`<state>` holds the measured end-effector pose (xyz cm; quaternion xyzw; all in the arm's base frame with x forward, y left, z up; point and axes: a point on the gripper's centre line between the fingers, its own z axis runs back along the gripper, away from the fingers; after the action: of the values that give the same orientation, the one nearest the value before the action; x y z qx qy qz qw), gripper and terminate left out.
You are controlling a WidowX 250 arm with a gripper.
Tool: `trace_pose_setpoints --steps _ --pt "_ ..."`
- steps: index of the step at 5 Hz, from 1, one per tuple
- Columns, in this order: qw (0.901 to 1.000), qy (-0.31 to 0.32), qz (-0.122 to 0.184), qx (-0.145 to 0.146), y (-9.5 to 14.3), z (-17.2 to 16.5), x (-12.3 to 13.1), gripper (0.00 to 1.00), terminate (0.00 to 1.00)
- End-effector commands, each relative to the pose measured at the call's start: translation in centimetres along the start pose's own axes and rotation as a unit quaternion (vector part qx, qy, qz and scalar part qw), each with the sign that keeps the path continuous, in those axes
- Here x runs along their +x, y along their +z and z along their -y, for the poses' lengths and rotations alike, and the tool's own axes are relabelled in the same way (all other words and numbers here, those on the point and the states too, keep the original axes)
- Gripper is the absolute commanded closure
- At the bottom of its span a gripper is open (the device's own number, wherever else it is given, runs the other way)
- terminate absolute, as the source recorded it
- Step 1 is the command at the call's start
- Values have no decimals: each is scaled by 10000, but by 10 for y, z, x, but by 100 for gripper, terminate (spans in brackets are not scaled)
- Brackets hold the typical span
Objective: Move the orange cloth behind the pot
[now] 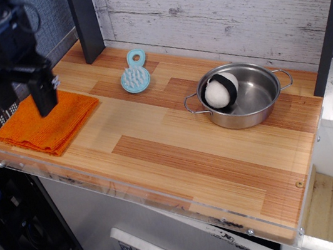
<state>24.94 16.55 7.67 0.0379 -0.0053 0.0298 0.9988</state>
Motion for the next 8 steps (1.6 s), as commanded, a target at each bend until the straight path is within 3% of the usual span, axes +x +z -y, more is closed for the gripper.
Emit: trace_pose_setpoints --steps 1,3,4,6,7,8 --pt "9994 -272 145 130 -6 -40 9 0 0" --pt "9985 -483 -112 243 -30 -44 31 0 0" --pt "9974 -667 -67 272 -33 -32 37 0 0" --pt "9963 -793 256 -217 -50 -12 48 0 0" --pt "9935 -1084 20 -336 -67 -3 48 0 0" --pt "9889 -1432 -324 -219 -75 6 48 0 0"
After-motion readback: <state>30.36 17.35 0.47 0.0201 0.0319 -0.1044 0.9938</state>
